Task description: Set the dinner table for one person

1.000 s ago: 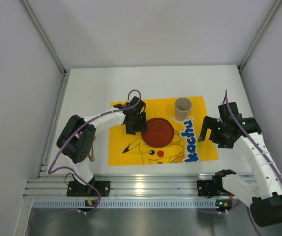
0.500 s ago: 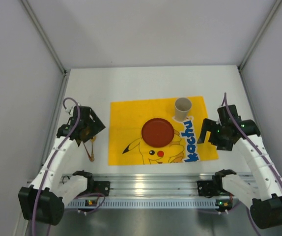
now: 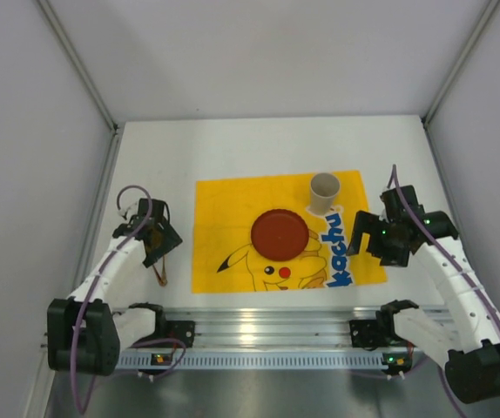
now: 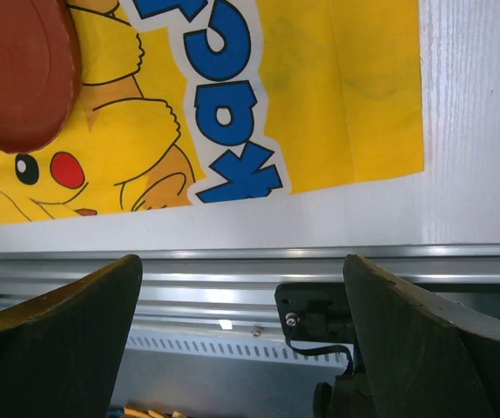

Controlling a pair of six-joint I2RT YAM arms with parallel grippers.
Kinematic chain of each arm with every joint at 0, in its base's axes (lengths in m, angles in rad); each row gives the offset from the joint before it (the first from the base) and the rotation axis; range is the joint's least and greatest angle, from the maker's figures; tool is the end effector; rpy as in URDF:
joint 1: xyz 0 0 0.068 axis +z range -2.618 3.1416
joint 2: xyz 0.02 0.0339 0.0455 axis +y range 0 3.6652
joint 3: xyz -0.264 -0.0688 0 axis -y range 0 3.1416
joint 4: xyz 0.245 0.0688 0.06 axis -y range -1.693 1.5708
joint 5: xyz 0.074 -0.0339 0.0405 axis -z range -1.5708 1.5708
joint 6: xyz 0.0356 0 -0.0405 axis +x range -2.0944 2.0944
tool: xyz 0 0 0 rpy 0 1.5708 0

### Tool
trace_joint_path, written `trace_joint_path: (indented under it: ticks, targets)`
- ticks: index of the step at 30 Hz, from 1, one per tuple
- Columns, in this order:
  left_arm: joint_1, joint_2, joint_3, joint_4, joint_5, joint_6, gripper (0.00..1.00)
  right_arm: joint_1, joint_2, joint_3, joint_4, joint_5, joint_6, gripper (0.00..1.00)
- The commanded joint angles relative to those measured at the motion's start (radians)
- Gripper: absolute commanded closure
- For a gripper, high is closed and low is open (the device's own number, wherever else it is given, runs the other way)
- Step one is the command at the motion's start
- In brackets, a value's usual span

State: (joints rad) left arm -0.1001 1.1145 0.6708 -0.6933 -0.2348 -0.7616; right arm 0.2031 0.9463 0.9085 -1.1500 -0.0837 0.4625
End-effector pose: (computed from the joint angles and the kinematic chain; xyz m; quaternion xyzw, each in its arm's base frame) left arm 0.1962 -0.0114 0.2009 -0.3388 0.9091 0.0147 0.2420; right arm 0.1499 0.0339 0.2768 0.1190 0.9737 0.1009 0.1663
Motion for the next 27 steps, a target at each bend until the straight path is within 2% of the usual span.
trace_joint_path:
  ticks: [1,4,11,17,20,22,25,27]
  targets:
    - [0.033,0.002,-0.043,0.133,-0.043,0.077,0.25,0.028,-0.006,0.012,0.015,-0.004,-0.016,0.00]
    - [0.072,0.016,-0.066,0.192,-0.014,0.117,0.27,0.039,-0.003,0.013,0.012,-0.002,-0.018,0.00]
    - [0.077,0.126,-0.014,0.253,-0.041,0.192,0.33,0.048,0.014,0.017,0.013,0.004,-0.021,0.00]
    - [0.079,0.206,-0.017,0.333,0.077,0.268,0.41,0.050,0.031,0.018,0.019,0.013,-0.022,0.00]
    - [0.080,0.209,-0.017,0.344,0.094,0.285,0.51,0.051,0.035,0.017,0.021,0.019,-0.021,0.00]
    - [0.085,0.222,-0.013,0.344,0.100,0.297,0.63,0.048,0.037,0.017,0.022,0.022,-0.019,0.00]
    - [0.088,0.258,0.007,0.339,0.095,0.320,0.74,0.050,0.042,0.017,0.022,0.024,-0.019,0.01]
    - [0.088,0.284,0.018,0.342,0.088,0.332,0.77,0.048,0.043,0.018,0.022,0.024,-0.018,0.00]
